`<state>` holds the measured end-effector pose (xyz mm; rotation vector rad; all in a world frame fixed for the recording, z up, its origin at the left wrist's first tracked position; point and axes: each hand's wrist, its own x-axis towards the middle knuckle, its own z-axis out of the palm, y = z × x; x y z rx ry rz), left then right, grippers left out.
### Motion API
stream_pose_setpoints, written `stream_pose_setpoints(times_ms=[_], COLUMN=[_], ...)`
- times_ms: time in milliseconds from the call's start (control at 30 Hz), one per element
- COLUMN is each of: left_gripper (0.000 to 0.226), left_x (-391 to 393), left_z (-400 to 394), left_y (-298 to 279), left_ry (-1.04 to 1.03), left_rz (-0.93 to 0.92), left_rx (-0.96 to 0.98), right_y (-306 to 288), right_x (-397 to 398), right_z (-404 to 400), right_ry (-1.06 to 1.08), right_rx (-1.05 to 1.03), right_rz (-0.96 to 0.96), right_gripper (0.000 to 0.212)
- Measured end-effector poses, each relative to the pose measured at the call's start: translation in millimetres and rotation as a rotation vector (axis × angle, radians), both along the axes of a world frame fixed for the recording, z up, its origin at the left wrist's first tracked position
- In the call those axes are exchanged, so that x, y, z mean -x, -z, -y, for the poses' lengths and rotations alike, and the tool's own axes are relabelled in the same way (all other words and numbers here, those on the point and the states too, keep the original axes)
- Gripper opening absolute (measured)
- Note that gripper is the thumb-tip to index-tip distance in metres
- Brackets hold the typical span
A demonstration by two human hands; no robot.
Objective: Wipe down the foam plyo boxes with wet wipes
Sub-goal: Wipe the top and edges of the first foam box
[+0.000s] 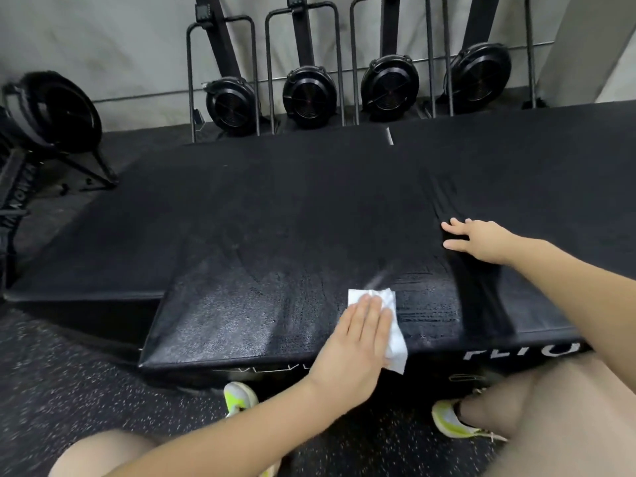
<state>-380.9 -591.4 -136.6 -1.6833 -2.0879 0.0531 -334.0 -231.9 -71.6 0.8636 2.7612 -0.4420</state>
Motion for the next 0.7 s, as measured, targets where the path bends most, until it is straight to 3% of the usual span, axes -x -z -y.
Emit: stream_pose_setpoints(times_ms=[700], left_gripper=[0.069], left_x=[155.7], left_z=[234.3], left_y=[-8.4], left_ry=[-0.139], left_rz=[-0.033], left_rx=[0.193], right_y=[16.1], right_x=[19.3], right_z=[5.5], right_ry=[0.144], right_rx=[0.084], right_rz=[-0.068], right_gripper=[0.065])
